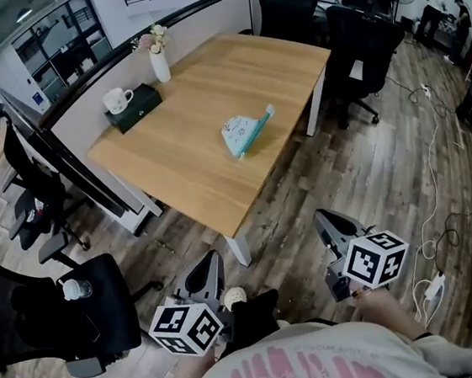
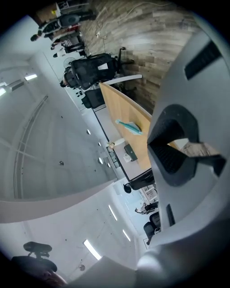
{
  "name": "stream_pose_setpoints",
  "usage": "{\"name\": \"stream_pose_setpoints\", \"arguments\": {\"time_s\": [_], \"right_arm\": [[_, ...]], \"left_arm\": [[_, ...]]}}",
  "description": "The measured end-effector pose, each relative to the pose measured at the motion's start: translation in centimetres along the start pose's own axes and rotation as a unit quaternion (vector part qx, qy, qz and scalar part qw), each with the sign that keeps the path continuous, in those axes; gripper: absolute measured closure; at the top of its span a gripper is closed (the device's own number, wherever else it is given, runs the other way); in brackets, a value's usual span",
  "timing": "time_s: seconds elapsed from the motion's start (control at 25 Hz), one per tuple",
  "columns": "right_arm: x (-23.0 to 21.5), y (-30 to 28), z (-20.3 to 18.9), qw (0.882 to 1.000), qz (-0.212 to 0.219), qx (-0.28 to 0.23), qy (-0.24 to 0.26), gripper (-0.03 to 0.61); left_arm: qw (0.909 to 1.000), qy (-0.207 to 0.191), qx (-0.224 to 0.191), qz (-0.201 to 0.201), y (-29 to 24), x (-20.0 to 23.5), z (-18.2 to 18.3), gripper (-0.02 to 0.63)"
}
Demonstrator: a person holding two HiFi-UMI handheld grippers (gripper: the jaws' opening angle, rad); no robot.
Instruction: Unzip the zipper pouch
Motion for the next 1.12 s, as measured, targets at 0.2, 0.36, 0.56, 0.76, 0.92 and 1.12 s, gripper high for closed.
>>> {"name": "stream_pose_setpoints", "arguments": {"time_s": [0.2, 0.36, 0.56, 0.76, 0.92, 1.12], "right_arm": [[-1.1, -2.6, 0.9, 1.0, -0.011, 0.008, -0.014, 0.581], [-2.0, -4.6, 2.8, 0.999, -0.031, -0.011, -0.029, 0.581], [-3.2, -7.6, 5.8, 0.996, -0.051, -0.033, -0.059, 0.581], [-4.4, -9.9, 8.9, 0.992, -0.081, -0.064, -0.071, 0.581], [-5.1, -11.3, 10.9, 0.988, -0.104, -0.083, -0.083, 0.581], [-6.2, -12.6, 11.7, 0.982, -0.14, -0.091, -0.09, 0.581]], "left_arm": [[0.9997, 0.002, 0.019, -0.013, -3.0, 1.6, 1.1, 0.612], [0.9987, -0.016, 0.034, -0.034, -6.0, 3.1, 3.3, 0.612], [0.9951, -0.054, 0.055, -0.062, -10.6, 5.3, 7.3, 0.612], [0.9901, -0.077, 0.058, -0.102, -15.2, 7.2, 10.9, 0.612], [0.9811, -0.139, 0.085, -0.105, -19.0, 8.9, 12.3, 0.612], [0.9445, -0.277, 0.142, -0.105, -24.5, 11.1, 10.3, 0.611]]}}
Point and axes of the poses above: the fingertips, and each gripper's own axes: y backward along the fingers, x to its left, z out of its top, the point moved 1 cm from there along y, backward along the fingers, and after that the axes turned 11 degrees about x, right-handed, at the moved point
